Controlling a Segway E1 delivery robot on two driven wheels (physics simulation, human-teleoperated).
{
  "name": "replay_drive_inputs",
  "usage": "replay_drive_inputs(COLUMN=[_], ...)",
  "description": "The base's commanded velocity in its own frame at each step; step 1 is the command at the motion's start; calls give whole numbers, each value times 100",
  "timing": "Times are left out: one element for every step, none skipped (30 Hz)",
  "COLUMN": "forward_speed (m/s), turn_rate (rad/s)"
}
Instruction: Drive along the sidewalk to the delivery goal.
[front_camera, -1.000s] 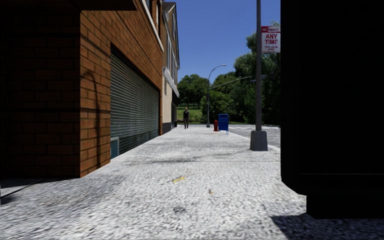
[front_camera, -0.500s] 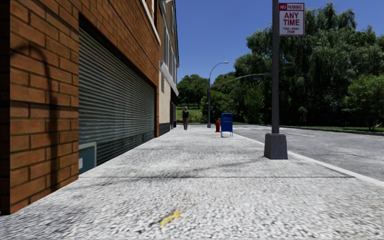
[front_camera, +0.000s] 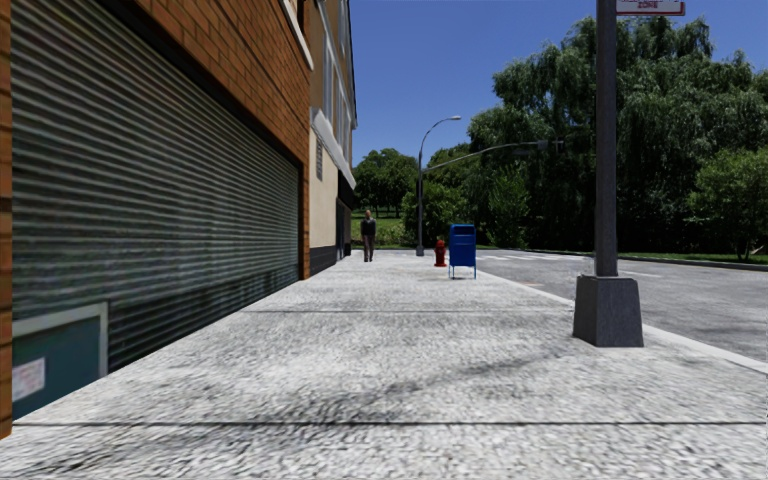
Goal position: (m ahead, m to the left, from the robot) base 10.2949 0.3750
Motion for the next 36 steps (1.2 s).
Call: replay_drive_inputs(forward_speed=[200, 200, 200, 200, 200, 200, 200, 200, 200, 200, 200, 200, 200, 200, 200, 200, 200, 200, 200, 200, 200, 200, 200, 199, 185, 170, 158, 158, 153, 150, 150, 149, 148, 148, 148, 148], turn_rate=[0, 0, 0, 0, 0, 0, 0, 0, 0, 0, 0, 0, 0, 0, 0, 0, 0, 0, 0, 0, 0, 0, 0, -16, -20, -22, -24, -24, -31, -37, -37, -39, -39, -39, -39, -39])
